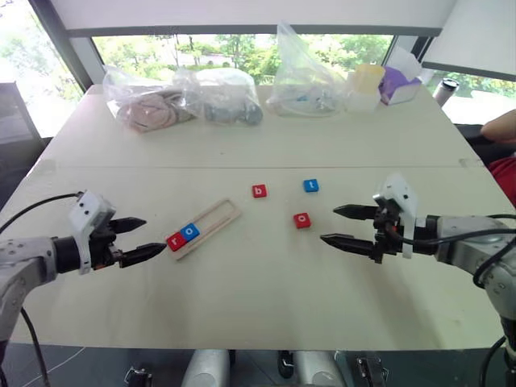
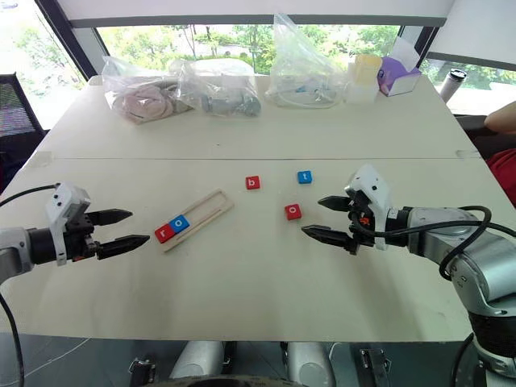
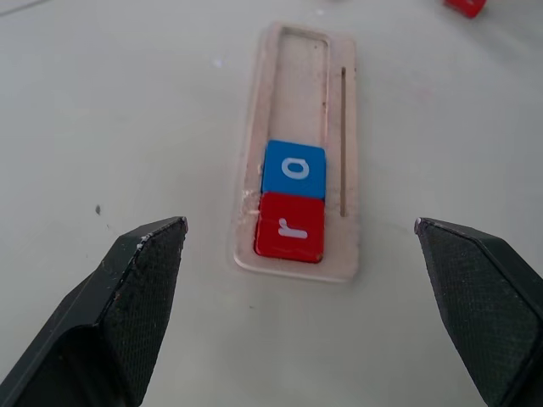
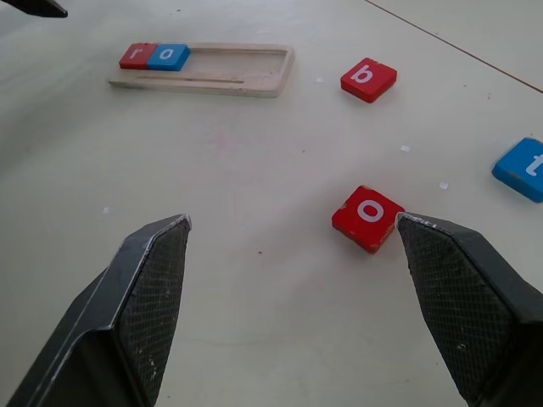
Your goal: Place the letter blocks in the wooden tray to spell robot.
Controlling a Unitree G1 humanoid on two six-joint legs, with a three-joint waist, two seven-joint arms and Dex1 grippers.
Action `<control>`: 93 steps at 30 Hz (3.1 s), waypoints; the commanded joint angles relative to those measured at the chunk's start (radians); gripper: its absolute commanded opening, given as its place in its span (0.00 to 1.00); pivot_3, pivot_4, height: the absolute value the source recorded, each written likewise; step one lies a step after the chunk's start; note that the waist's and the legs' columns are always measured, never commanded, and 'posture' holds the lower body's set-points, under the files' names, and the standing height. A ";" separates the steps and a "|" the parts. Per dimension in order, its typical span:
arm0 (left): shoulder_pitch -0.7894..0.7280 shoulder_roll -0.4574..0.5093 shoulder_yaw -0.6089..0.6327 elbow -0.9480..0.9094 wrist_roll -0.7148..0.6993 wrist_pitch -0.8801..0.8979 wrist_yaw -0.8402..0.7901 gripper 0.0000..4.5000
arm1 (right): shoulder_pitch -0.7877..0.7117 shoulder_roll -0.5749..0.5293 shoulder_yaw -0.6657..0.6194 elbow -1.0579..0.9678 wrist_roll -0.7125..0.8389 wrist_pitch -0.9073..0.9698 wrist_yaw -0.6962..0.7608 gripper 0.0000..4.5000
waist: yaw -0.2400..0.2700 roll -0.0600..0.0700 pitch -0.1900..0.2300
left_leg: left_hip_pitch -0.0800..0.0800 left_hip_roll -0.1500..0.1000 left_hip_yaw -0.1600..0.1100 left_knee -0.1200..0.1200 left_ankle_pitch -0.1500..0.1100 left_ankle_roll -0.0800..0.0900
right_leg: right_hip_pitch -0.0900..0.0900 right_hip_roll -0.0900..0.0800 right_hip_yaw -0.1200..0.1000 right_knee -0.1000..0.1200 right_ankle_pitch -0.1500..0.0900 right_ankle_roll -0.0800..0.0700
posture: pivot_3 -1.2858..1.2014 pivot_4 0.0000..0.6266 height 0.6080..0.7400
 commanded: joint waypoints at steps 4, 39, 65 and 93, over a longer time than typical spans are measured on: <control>-0.005 -0.012 0.048 -0.029 -0.018 -0.002 0.026 1.00 | -0.031 0.016 0.016 0.019 -0.024 -0.056 -0.006 0.88 | -0.003 0.000 0.000 | 0.000 0.001 0.003 -0.001 0.000 0.000 | -0.001 0.000 0.002 0.000 0.000 0.000 | 0.52 0.24 1.00; 0.039 -0.083 -0.169 0.048 0.223 -0.210 0.085 1.00 | -0.041 0.066 0.196 -0.187 -0.002 -0.011 -0.025 0.88 | -0.001 -0.001 0.000 | 0.001 0.005 0.010 0.001 0.000 0.000 | -0.001 0.001 0.005 0.000 0.001 0.002 | 0.52 0.24 1.00; -0.043 -0.146 -0.308 0.187 0.310 -0.264 0.023 0.88 | 0.000 0.101 0.239 -0.162 -0.065 -0.064 -0.078 0.89 | 0.021 0.000 -0.002 | 0.003 0.007 0.014 0.002 0.000 0.000 | 0.002 0.000 0.005 0.000 0.001 0.002 | 0.52 0.24 1.00; -0.726 -0.291 -0.614 0.938 0.545 -0.901 -0.523 0.69 | 0.057 0.111 0.206 -0.171 -0.088 -0.043 -0.153 0.89 | 0.015 -0.002 -0.002 | -0.002 0.007 0.019 0.003 -0.001 0.002 | -0.002 0.003 0.004 0.000 0.004 0.007 | 0.52 0.24 1.00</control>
